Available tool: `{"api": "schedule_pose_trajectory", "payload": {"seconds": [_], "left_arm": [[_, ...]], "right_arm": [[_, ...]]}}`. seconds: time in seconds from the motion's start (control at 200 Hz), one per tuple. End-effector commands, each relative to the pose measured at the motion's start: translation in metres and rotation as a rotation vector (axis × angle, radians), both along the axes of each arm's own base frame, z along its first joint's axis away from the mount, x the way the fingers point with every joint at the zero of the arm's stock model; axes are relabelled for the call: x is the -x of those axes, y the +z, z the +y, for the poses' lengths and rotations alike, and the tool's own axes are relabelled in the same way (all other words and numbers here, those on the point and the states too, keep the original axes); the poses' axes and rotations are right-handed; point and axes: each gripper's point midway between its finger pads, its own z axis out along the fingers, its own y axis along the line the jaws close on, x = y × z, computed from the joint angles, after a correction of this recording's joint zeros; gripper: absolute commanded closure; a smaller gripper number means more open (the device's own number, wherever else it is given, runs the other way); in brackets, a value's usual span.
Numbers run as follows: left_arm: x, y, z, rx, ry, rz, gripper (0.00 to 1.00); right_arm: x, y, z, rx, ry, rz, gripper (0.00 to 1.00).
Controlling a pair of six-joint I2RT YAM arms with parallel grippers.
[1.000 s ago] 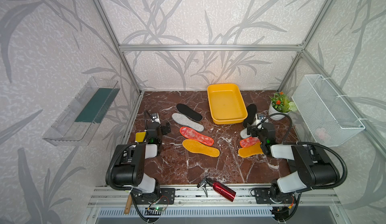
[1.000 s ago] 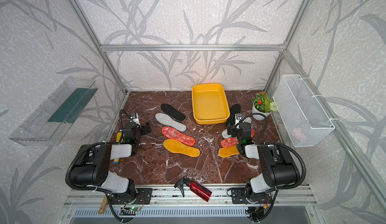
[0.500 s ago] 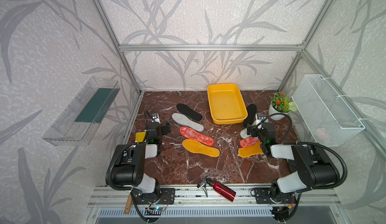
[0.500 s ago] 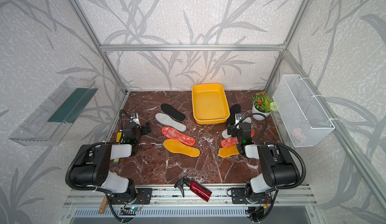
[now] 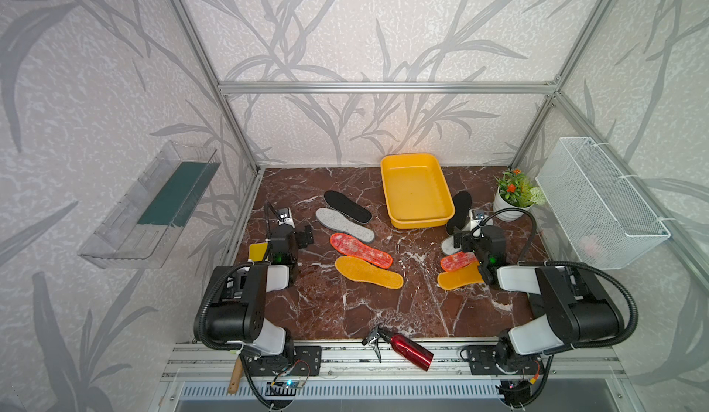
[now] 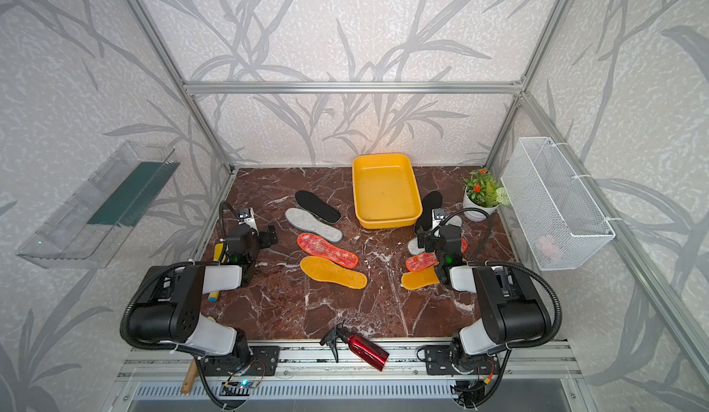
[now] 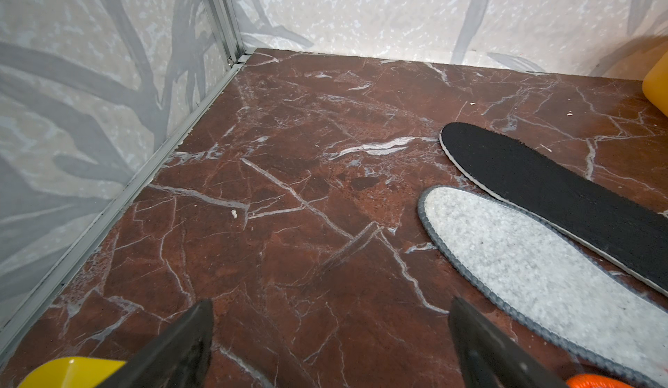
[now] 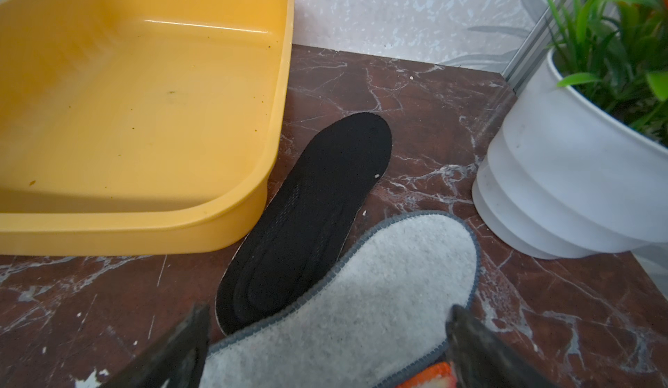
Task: Put the insoles into the storage box
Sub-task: Pick up the insole from the center of the board.
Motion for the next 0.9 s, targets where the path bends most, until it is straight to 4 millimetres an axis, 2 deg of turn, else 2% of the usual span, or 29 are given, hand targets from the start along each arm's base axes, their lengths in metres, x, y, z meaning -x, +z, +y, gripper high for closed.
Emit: {"api": "schedule_pose_trajectory", "payload": {"seconds": [0.0,0.13,0.325,0.345,0.575,0.67,0.735,0.755,0.895], "left_arm": [[-0.003,0.004,0.002,-0.01,0.007,-0.008,0.01],[-0.005,0.007,-0.005,-0.008,-0.037,0.024,0.01],[-0.002,0.029,-0.004,-0.012,-0.01,0.061,0.01],[-0.001,0.029,-0.005,-0.013,-0.011,0.061,0.01],[0.021,0.043,-0.018,-0.014,0.015,0.053,0.01],[0.03,0.05,-0.032,-0.044,-0.003,0.093,0.01],[0.04,0.054,-0.033,-0.063,0.046,0.147,0.01],[0.041,0.059,-0.033,-0.05,0.062,0.154,0.01],[0.059,0.056,-0.044,0.057,0.098,0.238,0.01]], "right_arm": [[-0.005,0.01,0.0,0.003,-0.009,-0.033,0.01],[-0.001,0.015,-0.002,-0.003,-0.02,-0.055,0.01],[0.002,0.031,-0.004,-0.006,-0.028,-0.074,0.01],[0.005,0.026,-0.004,-0.002,-0.028,-0.045,0.01],[0.013,0.032,0.005,-0.029,0.012,0.121,0.01],[0.022,0.035,0.019,-0.082,0.074,0.193,0.01],[0.027,0.039,0.031,-0.13,0.124,0.247,0.0],[0.03,0.039,0.036,-0.145,0.152,0.272,0.0],[0.048,0.043,0.085,-0.183,0.362,0.378,0.0]]}}
